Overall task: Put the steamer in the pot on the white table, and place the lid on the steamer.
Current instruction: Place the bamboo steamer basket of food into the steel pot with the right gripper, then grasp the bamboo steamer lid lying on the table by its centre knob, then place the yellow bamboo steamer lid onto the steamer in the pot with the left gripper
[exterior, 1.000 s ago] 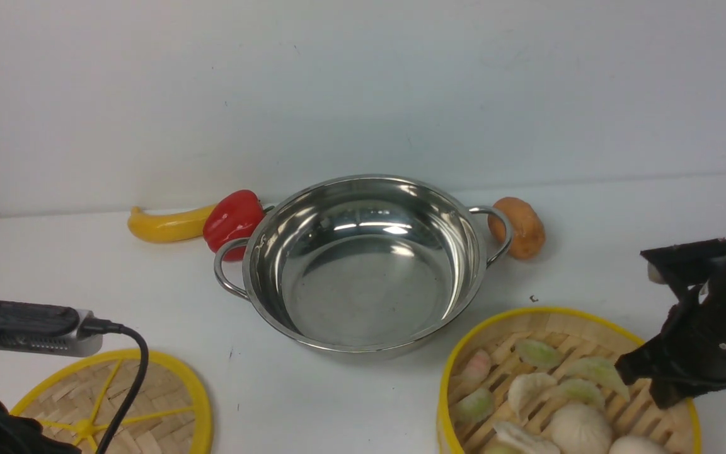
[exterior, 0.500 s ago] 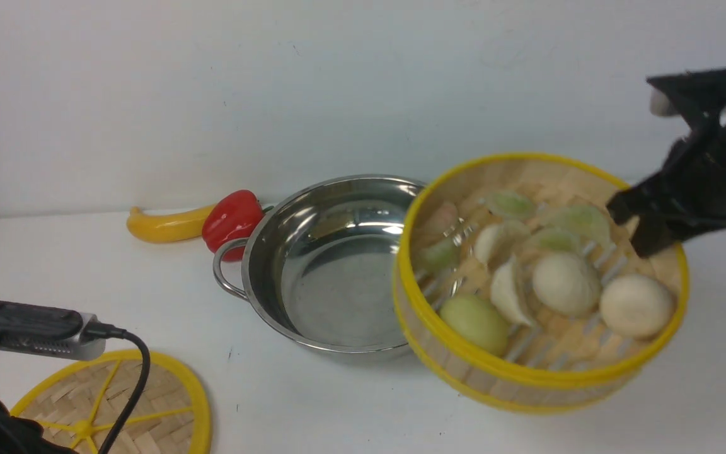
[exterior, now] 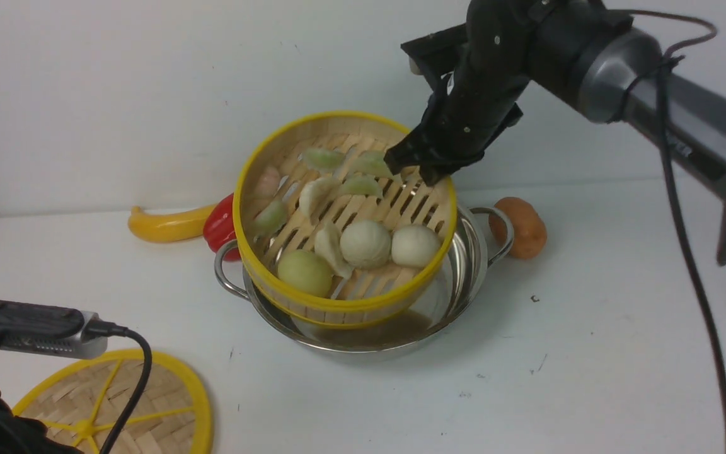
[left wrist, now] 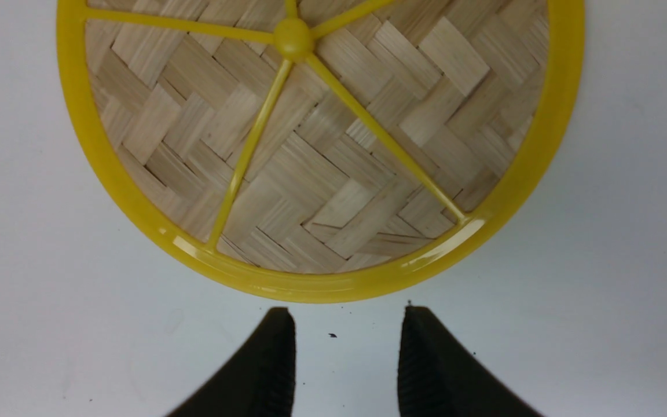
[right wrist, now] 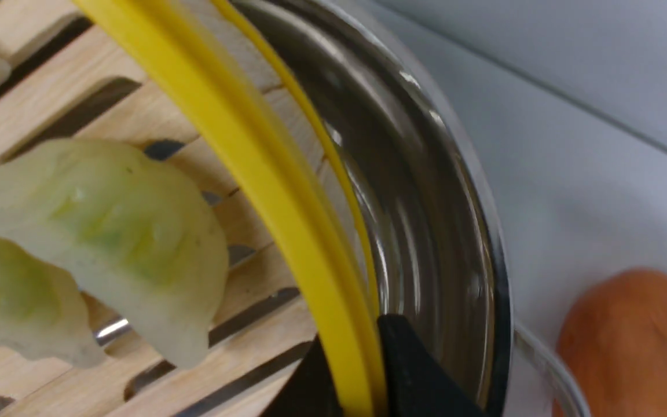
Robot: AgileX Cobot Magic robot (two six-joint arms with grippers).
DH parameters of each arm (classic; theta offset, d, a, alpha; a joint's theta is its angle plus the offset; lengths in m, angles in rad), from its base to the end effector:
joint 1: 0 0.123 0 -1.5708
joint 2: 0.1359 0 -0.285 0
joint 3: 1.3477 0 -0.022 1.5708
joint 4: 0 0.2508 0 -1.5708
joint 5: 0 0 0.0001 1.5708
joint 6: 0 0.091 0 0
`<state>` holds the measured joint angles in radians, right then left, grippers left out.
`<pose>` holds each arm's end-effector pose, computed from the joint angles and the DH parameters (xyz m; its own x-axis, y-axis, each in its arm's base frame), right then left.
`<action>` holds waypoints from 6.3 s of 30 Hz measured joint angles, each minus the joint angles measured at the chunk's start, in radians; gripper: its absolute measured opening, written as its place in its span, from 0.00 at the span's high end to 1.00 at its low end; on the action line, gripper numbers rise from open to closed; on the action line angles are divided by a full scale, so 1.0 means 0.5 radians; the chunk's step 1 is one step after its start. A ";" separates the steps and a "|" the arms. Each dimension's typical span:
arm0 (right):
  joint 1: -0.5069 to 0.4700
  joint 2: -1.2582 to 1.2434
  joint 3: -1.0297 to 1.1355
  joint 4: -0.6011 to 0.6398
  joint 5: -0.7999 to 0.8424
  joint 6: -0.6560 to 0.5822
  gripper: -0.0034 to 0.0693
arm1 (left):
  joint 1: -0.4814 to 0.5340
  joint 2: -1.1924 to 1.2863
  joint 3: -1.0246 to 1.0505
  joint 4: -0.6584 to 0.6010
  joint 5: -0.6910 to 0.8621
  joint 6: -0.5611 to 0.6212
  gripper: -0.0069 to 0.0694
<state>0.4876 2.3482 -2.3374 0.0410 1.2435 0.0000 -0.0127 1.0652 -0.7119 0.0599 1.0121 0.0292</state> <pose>0.4486 0.2419 0.2546 -0.8186 -0.4192 -0.3925 -0.4709 0.8813 0.0409 0.1710 0.0025 0.2570 -0.9555 0.0730 -0.2857 0.0563 0.9962 0.0661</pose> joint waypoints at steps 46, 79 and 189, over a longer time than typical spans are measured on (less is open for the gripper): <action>-0.328 -0.526 -0.080 0.206 -0.036 -0.020 0.23 | 0.000 0.233 0.000 0.058 -0.478 -0.012 0.59; -0.437 -1.807 1.259 0.189 -0.009 -0.131 0.26 | 0.183 0.776 -0.002 0.094 -0.828 -0.098 0.59; -0.437 -1.807 1.261 0.072 -0.011 -0.127 0.26 | -0.801 2.257 -2.608 -0.171 0.208 0.234 0.76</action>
<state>0.2689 1.4448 -1.7069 0.0770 1.2382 -0.0635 -0.4132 2.1937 -2.0160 -0.0254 1.1159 0.1460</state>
